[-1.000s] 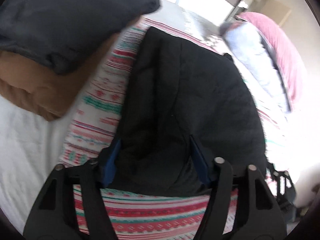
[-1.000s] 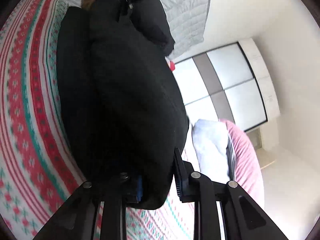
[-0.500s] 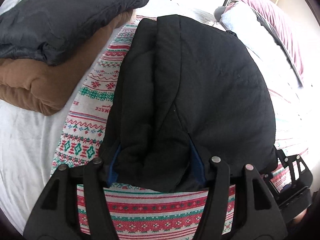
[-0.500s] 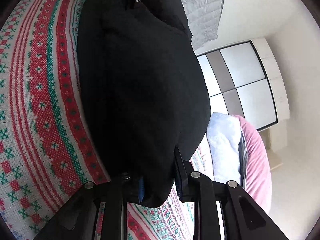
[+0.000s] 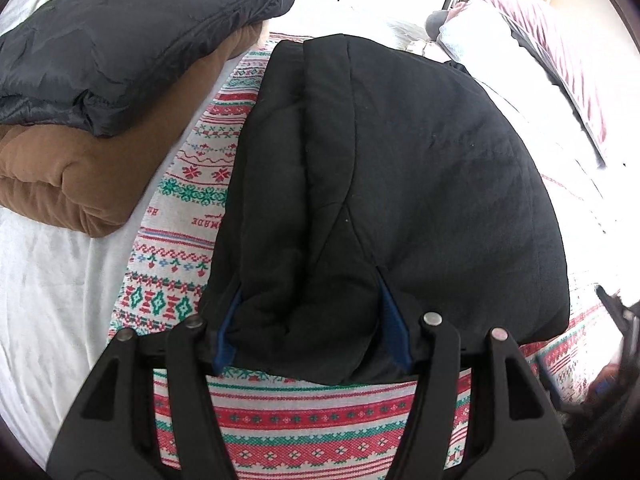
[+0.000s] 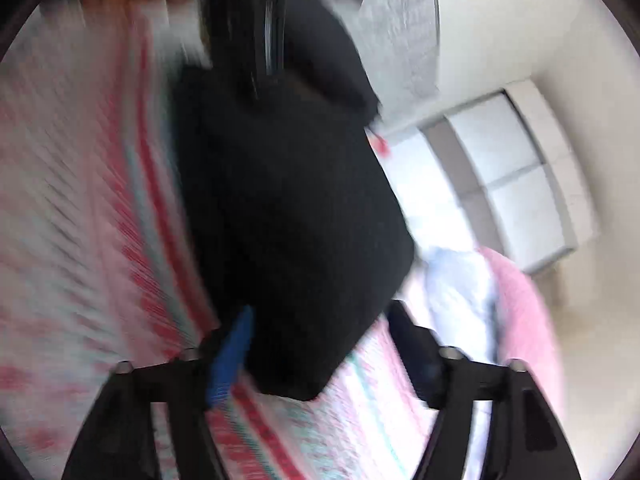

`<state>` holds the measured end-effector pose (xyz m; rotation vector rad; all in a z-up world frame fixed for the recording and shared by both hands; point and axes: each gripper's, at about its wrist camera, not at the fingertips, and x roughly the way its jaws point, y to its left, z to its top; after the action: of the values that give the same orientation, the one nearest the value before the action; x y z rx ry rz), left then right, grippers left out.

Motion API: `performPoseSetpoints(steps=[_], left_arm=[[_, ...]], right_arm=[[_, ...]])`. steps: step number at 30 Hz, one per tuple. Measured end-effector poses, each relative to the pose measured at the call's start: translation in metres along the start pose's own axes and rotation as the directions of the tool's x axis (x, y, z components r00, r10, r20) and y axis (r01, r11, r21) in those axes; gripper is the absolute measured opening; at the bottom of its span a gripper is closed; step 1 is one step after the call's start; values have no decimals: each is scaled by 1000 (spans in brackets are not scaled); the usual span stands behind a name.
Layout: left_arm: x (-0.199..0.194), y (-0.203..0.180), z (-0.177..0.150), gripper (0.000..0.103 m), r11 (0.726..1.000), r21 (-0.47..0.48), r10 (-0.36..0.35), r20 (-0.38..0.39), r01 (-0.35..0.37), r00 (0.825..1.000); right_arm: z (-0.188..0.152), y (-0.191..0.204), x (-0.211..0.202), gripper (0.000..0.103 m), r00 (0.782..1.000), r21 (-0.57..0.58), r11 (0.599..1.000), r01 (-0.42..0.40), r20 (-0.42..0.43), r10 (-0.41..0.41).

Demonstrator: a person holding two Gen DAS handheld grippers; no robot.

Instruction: Fold large clothes

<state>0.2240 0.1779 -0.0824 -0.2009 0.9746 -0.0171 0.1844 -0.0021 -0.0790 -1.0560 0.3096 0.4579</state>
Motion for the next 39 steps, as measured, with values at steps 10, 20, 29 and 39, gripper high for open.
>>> performPoseSetpoints(steps=[10,20,29,39], left_arm=[[1,-5,1,63,999,19,27,5,-27,1000],[-17,-2,5,62,1000,-26,-6,6,6,1000],[-62,-11,43,62,992,-51,-99,241,114,966],[7,-41,76,62,999,-36,30,105,-26,994]], right_arm=[[-5,-138,79,17,912,708,638,-302,19,411],[-26,-104,121,16,880,740,601,-301,-27,474],[-34,-102,131,16,868,768,558,-313,-8,497],[-43,-89,129,16,846,788,511,-343,22,533]])
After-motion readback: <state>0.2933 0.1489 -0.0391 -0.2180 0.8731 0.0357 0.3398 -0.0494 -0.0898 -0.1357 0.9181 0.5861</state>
